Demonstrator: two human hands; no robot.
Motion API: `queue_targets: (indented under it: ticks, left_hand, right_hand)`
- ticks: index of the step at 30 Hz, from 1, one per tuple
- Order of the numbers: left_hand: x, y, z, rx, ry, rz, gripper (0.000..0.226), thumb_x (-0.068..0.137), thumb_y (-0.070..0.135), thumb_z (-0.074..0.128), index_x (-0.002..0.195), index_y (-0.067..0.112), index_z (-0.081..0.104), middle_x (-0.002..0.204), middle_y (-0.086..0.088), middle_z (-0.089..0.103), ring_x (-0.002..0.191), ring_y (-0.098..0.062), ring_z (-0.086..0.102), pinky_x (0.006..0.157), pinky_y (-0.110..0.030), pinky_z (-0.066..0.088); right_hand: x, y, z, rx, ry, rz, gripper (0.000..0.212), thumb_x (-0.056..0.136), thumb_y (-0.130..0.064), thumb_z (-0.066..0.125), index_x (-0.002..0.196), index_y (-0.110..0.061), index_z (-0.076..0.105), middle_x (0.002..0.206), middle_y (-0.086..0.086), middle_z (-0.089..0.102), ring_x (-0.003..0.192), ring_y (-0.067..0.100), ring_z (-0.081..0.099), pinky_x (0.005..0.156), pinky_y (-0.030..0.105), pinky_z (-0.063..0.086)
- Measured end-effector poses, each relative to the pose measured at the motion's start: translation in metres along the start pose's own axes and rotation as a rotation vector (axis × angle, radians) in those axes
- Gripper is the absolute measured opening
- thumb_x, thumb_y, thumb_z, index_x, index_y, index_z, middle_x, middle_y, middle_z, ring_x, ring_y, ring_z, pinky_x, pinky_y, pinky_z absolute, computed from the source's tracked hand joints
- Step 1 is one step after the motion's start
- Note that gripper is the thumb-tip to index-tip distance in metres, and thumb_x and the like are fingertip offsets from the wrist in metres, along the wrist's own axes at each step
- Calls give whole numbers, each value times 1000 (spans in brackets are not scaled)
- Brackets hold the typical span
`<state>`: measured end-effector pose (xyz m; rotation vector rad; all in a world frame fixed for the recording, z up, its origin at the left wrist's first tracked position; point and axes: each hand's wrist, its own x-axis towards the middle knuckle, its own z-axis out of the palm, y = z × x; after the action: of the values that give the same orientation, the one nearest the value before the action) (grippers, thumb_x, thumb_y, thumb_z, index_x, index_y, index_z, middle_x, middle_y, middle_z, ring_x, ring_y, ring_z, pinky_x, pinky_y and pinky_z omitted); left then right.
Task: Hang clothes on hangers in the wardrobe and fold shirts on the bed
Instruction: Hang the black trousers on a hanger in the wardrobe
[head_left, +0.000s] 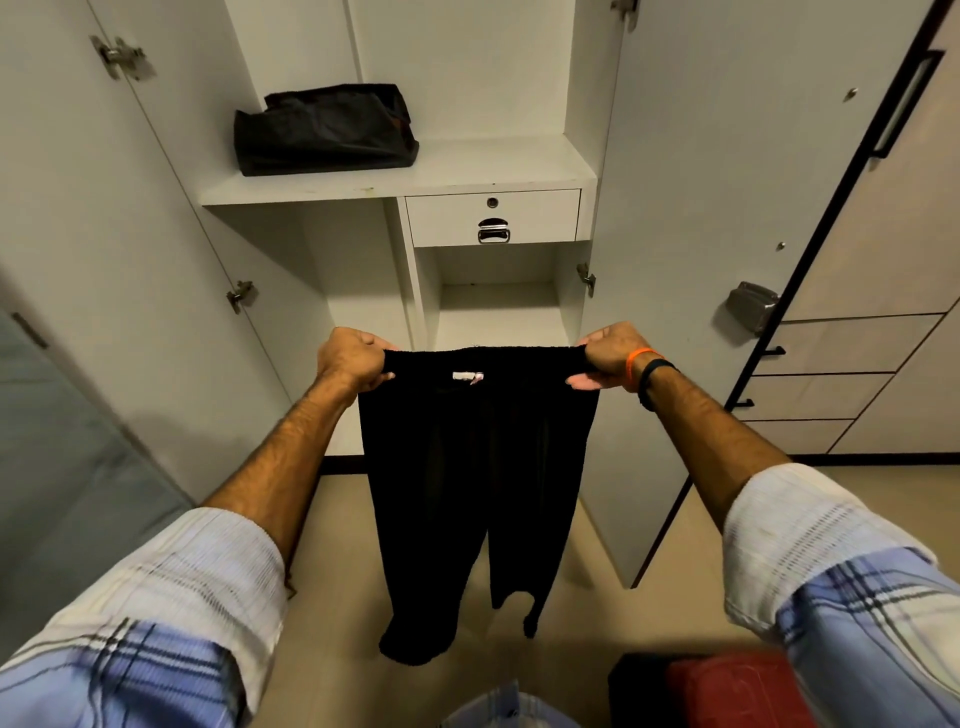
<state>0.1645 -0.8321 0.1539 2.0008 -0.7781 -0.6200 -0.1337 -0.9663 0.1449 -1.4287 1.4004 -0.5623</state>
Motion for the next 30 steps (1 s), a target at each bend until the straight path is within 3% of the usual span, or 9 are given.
queue_targets:
  ticks: [2, 5, 7, 10, 14, 20, 23, 26, 30]
  left_hand:
    - [-2, 0, -2, 41, -23, 2, 31, 89, -4, 53, 77, 13, 77, 72, -8, 71, 54, -16, 56, 44, -21, 45]
    - [-4, 1, -2, 62, -21, 38, 31, 88, -3, 51, 85, 11, 77, 70, -4, 68, 54, -13, 54, 49, -21, 43]
    - [-6, 1, -2, 91, -11, 87, 32, 87, -3, 50, 85, 13, 78, 75, -3, 71, 61, -15, 60, 57, -23, 50]
    - [-12, 5, -4, 129, -1, 165, 31, 89, -3, 52, 89, 13, 78, 88, 0, 73, 86, -18, 67, 81, -31, 58]
    - [-16, 6, -4, 207, -40, 222, 26, 91, -4, 54, 98, 6, 77, 95, -4, 72, 95, -19, 64, 88, -32, 55]
    - [-16, -1, -7, 228, 18, 219, 24, 90, 3, 53, 94, 2, 76, 96, 0, 72, 79, -10, 61, 66, -20, 48]
    - [-14, -8, -5, 257, -4, 243, 14, 81, 5, 70, 88, 16, 73, 94, 1, 71, 91, -15, 64, 78, -22, 51]
    - [-11, -17, -3, 322, -3, 413, 24, 72, -3, 78, 90, 11, 73, 94, -7, 71, 92, -23, 67, 80, -28, 52]
    - [-14, -17, -9, 389, 144, 545, 19, 79, 15, 80, 97, 13, 76, 97, -10, 73, 94, -28, 67, 87, -31, 53]
  right_hand:
    - [-2, 2, -1, 14, -47, -1, 16, 90, 7, 55, 94, -8, 60, 55, -6, 68, 57, 13, 70, 55, 27, 57]
    - [-5, 2, 2, -87, -1, -4, 18, 84, 4, 63, 75, -11, 55, 51, -1, 66, 61, 17, 71, 63, 34, 60]
    - [-6, 1, 4, -142, 66, -15, 18, 81, 0, 66, 71, -11, 55, 69, 8, 73, 76, 27, 72, 77, 40, 59]
    - [-7, 1, 4, -66, 114, -45, 16, 93, -11, 56, 79, -18, 57, 88, 8, 67, 73, 22, 68, 62, 28, 60]
    - [-10, 3, 2, -50, 27, -59, 14, 93, -5, 57, 84, -16, 60, 86, 8, 66, 69, 19, 67, 57, 25, 57]
    - [-15, 2, 0, 164, -66, -49, 18, 79, 11, 61, 94, 1, 62, 93, 17, 63, 84, 22, 69, 83, 34, 60]
    - [-18, 4, -2, -197, -35, -219, 24, 75, 0, 77, 98, -4, 76, 97, 10, 73, 94, 19, 65, 89, 30, 55]
    - [-21, 7, 3, -447, 92, -374, 33, 71, -10, 87, 102, -8, 76, 103, 8, 72, 99, 22, 64, 92, 29, 49]
    - [-20, 9, 4, -426, 320, -446, 35, 74, -38, 84, 102, -18, 77, 97, 0, 74, 94, 18, 66, 83, 26, 50]
